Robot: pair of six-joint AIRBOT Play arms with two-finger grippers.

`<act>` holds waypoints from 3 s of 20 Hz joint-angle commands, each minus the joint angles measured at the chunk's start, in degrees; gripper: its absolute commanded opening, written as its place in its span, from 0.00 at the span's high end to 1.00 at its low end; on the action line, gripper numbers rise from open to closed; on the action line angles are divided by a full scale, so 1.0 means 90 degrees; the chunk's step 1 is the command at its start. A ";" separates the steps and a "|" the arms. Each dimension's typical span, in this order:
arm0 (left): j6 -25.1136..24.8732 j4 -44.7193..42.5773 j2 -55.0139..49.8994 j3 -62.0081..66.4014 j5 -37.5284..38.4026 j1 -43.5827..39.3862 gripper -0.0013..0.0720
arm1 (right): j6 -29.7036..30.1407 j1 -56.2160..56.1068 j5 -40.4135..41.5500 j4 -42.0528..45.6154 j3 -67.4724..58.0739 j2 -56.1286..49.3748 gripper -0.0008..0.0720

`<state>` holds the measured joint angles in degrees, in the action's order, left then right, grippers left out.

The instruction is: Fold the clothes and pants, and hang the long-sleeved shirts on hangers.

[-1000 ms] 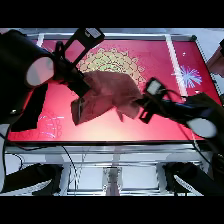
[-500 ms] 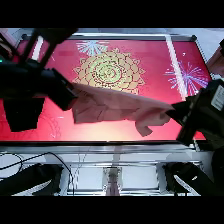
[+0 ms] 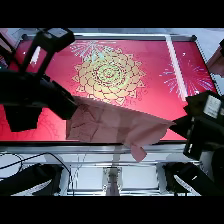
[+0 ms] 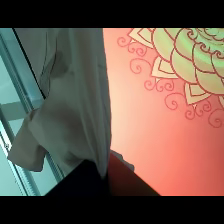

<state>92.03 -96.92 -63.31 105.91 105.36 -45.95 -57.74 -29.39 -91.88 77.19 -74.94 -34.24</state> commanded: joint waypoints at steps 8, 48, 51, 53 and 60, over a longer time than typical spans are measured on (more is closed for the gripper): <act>-0.0588 0.0109 -0.1953 -0.0002 -0.0826 0.1756 0.93 | -0.0063 0.0095 0.1605 0.1557 -0.0017 -0.2183 0.98; -0.3849 0.0619 -0.2761 -0.2834 -0.2025 0.2582 0.85 | -0.0034 0.0947 0.1324 -0.1013 0.1775 -0.4964 0.90; -0.3849 0.0685 -0.2759 -0.2834 -0.1853 0.2550 0.61 | -0.0036 0.0947 0.1134 -0.1032 0.1775 -0.4964 0.66; -0.3852 0.0682 -0.2754 -0.2834 -0.1739 0.2550 0.51 | -0.0036 0.0947 0.0792 -0.1032 0.1773 -0.4959 0.65; -0.3847 0.0678 -0.2431 -0.2837 -0.1625 0.2654 0.49 | -0.0340 0.1416 0.0848 -0.1195 0.1350 -0.4546 0.51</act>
<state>57.43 -90.72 -86.63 80.40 90.30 -22.70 -59.53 -18.83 -85.71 67.92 -61.23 -77.10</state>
